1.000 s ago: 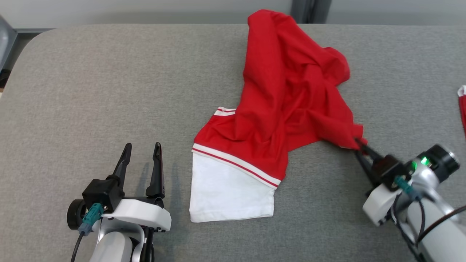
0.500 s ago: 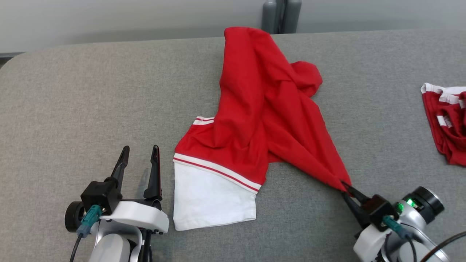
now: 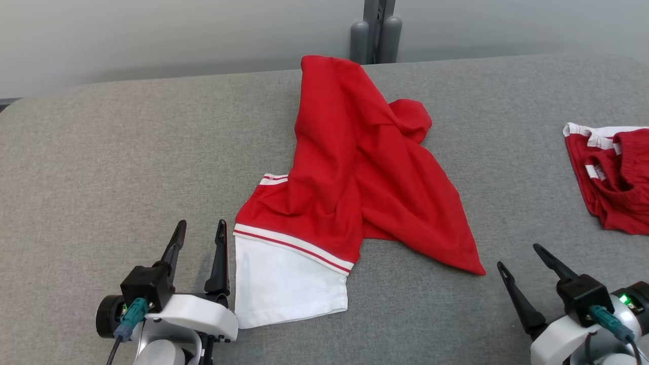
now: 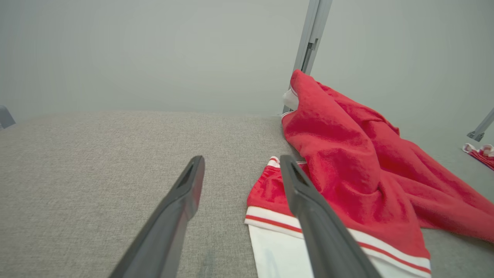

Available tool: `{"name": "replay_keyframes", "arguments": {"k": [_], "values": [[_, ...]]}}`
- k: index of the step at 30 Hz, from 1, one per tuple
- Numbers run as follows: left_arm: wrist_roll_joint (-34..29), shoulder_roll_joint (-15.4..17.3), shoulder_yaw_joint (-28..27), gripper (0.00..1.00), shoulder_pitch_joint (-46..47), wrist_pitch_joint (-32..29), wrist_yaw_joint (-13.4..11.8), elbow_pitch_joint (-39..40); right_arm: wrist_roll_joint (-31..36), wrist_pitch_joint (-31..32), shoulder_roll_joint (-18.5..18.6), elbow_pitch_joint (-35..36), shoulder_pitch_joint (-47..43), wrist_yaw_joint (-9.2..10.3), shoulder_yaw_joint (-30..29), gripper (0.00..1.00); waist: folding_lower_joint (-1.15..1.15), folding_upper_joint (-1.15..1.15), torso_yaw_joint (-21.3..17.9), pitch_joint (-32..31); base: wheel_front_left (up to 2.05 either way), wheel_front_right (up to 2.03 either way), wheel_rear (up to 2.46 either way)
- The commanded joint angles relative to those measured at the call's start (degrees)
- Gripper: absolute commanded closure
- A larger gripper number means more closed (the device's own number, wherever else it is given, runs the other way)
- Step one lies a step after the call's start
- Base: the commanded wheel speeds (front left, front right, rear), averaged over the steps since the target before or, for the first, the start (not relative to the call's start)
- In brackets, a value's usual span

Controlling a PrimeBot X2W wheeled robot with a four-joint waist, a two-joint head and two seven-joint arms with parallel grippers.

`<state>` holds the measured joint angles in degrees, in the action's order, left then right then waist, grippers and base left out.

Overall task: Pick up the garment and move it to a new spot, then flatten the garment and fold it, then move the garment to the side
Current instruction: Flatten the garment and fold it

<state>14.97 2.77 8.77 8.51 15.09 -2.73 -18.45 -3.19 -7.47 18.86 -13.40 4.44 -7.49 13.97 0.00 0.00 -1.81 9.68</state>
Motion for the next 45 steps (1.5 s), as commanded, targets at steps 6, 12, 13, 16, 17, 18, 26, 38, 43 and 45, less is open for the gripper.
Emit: {"name": "replay_keyframes", "arguments": {"k": [6,12,13,16,17,18,26,38,43,45], "values": [[0.15,0.24,0.82,0.00,-0.59,0.10,0.31,-0.70,-1.37,0.98,-2.60,3.62,-1.30,-0.01,-4.88,0.00,0.00,0.00,-0.10,-1.10,0.00,0.00,0.00],[0.33,0.24,1.63,0.00,-0.59,0.10,0.56,-1.30,-1.50,-0.23,-6.35,3.01,-0.57,-0.01,-9.19,0.00,0.00,0.00,0.56,-1.84,0.00,0.00,0.00],[0.33,0.24,1.79,0.00,-0.61,0.10,0.58,-1.34,-1.41,-0.80,-7.18,2.78,-0.51,-0.01,-9.76,0.00,0.00,0.00,0.70,-2.00,0.00,0.00,0.00],[0.33,0.24,2.05,0.00,-0.91,0.10,0.51,-1.24,-0.85,-2.95,-9.63,2.59,-0.07,-0.01,-11.88,0.00,0.00,0.00,0.96,-2.62,0.00,0.00,0.00],[0.30,0.24,2.13,0.00,-1.11,0.10,0.48,-1.19,-0.59,-3.59,-10.36,2.57,-0.06,-0.01,-12.44,0.00,0.00,0.00,1.01,-2.87,0.00,0.00,0.00],[0.30,0.24,2.19,0.00,-1.24,0.10,0.46,-1.14,-0.74,-4.18,-11.19,2.42,0.00,-0.01,-13.05,0.00,0.00,0.00,1.05,-3.09,0.00,0.00,0.00],[0.43,0.24,2.75,0.00,-2.92,0.10,0.58,-0.36,-1.69,-7.24,-14.87,0.37,1.22,-0.01,-15.90,0.00,0.00,0.00,1.30,-5.66,0.00,0.00,0.00],[0.80,0.24,2.28,0.00,-6.57,0.10,0.30,1.49,-3.19,-7.84,-15.86,-0.63,-0.23,-0.01,-16.81,0.00,0.00,0.00,1.55,-7.98,0.00,0.00,0.00],[1.01,0.24,2.61,0.00,-6.18,0.10,0.18,1.53,-4.15,-7.84,-15.85,-0.38,-0.12,-0.01,-16.09,0.00,0.00,0.00,1.68,-8.12,0.00,0.00,0.00],[0.87,0.25,2.73,0.00,-5.90,0.10,0.20,1.53,-4.37,-7.84,-15.86,-0.35,0.14,-0.01,-15.88,0.00,0.00,0.00,1.72,-8.13,0.00,0.00,0.00]]}}
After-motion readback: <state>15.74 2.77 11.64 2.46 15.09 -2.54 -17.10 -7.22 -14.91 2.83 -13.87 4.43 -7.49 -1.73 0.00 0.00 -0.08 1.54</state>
